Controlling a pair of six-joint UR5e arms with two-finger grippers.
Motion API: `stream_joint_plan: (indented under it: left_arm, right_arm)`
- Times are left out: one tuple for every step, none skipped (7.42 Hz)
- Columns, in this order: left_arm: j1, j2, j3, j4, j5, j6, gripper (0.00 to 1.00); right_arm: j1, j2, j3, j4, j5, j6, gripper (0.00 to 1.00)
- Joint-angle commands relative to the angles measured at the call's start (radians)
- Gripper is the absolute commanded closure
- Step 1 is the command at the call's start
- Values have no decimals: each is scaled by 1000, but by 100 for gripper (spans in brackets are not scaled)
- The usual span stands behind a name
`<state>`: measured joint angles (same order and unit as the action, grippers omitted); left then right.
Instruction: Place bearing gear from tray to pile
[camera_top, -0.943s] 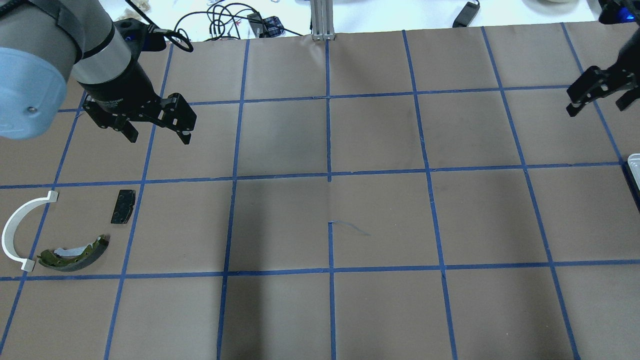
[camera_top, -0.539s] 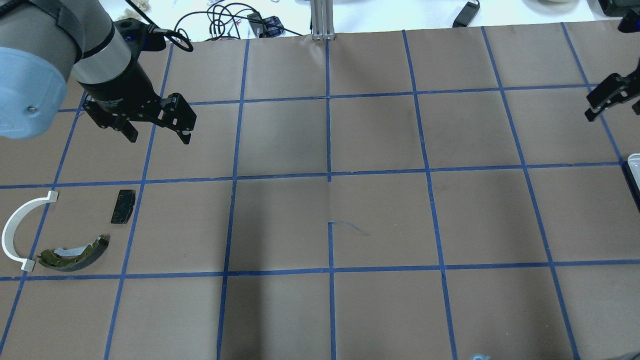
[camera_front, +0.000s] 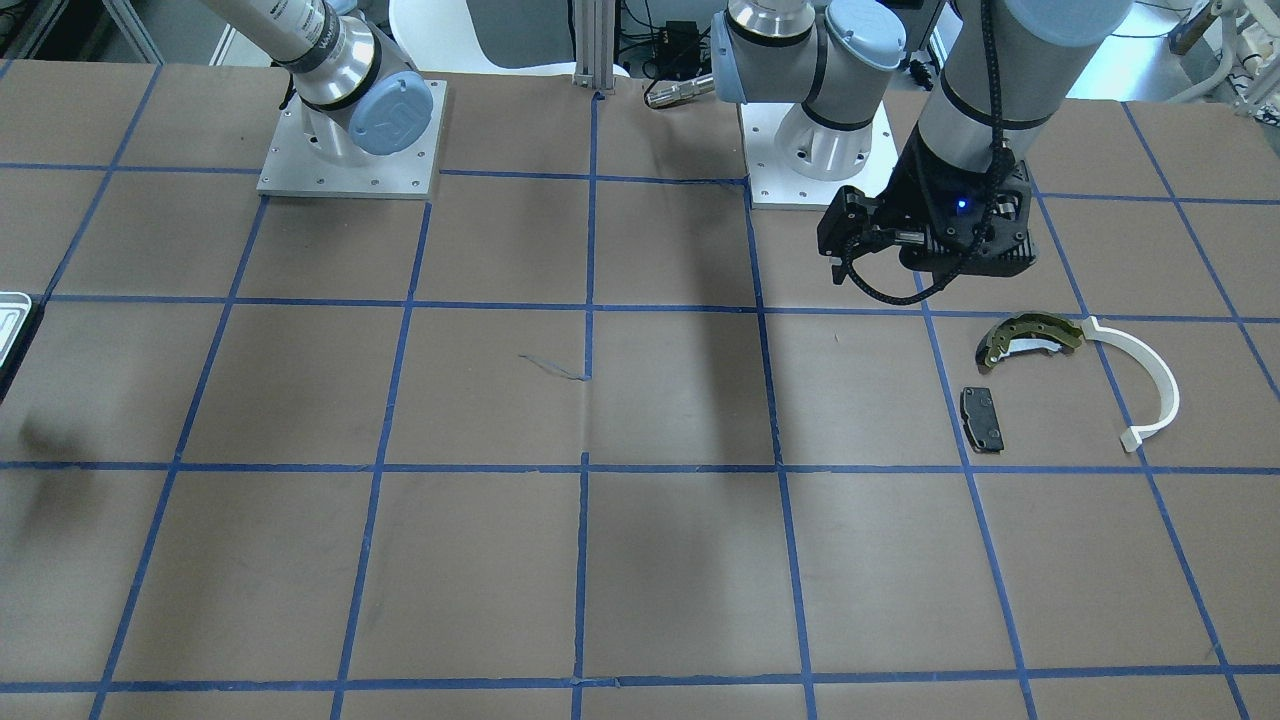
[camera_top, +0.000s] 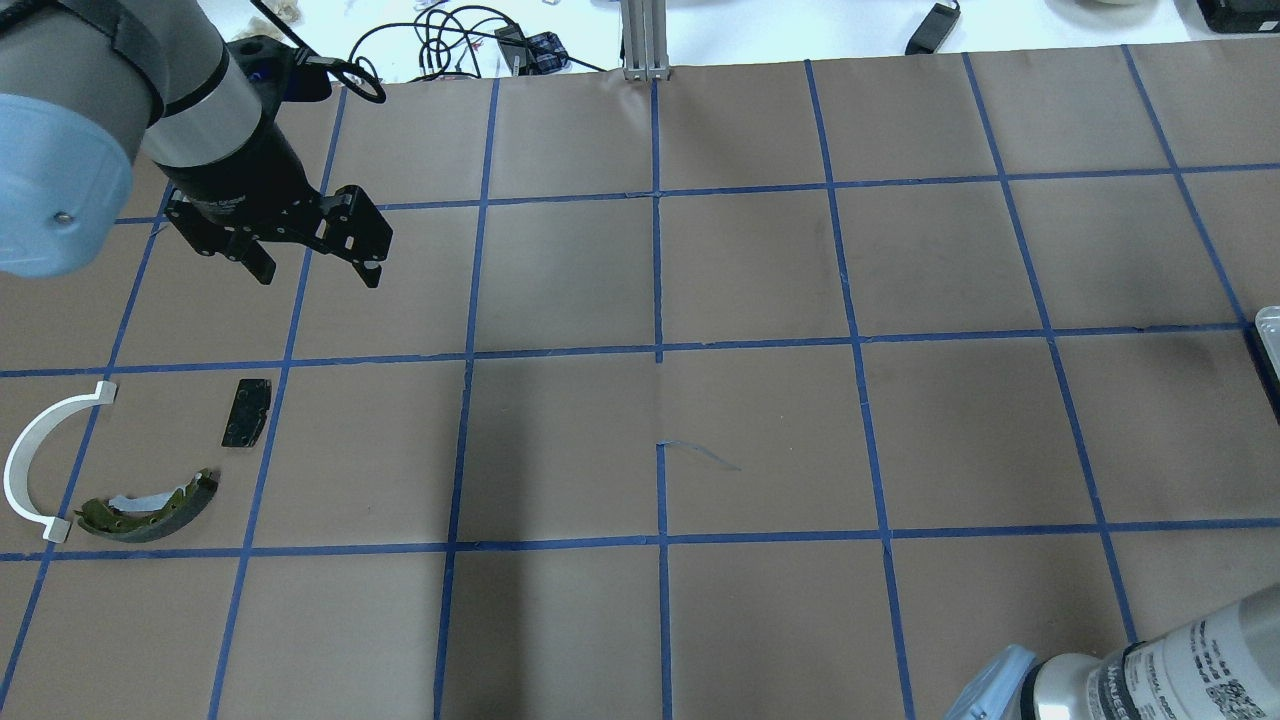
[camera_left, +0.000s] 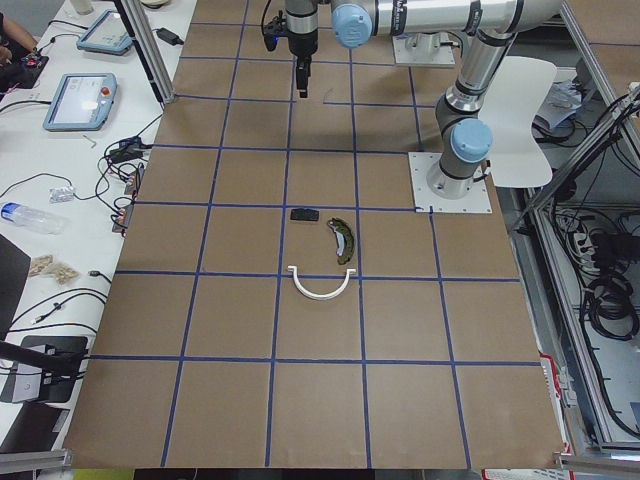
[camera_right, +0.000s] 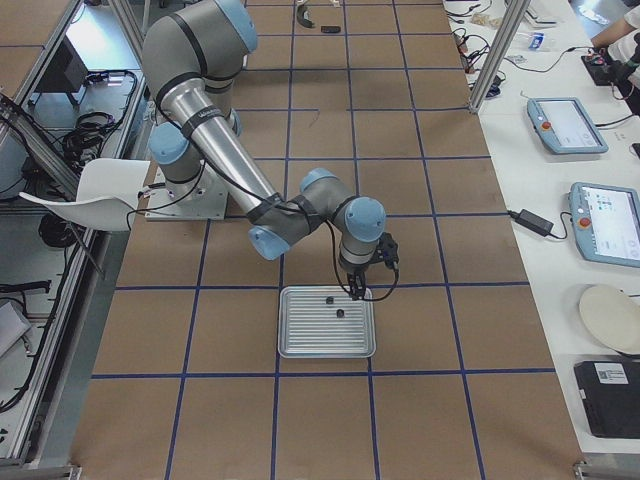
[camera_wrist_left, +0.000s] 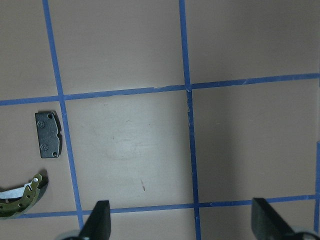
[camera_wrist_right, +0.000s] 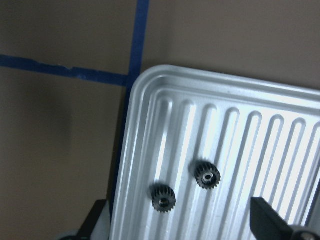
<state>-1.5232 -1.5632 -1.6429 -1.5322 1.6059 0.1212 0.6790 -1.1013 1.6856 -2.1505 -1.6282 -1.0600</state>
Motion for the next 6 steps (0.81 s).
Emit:
stream_joint_plan:
  left_arm:
    - [0,-3,0,1,-3,0,0]
    - [0,-1,0,0,-1,0,0]
    - [0,0,0,0,0,0,0]
    - [0,-1,0,1,-1,0,0]
    - [0,0,0,1,0,0,0]
    - [0,-3,0,1,-1,0,0]
  right_arm:
    - [-18,24,71,-109,-38,-35,3]
    - [-18,24,74,-109,-41,-31,11]
    - [-18,26,74,-111,-41,-29,18]
    - [-18,27,74,-111,-36,-31,23]
    - [-18,27,74,-111,-32,-28,33]
    - [-18,34,74,-112,-28,-26,36]
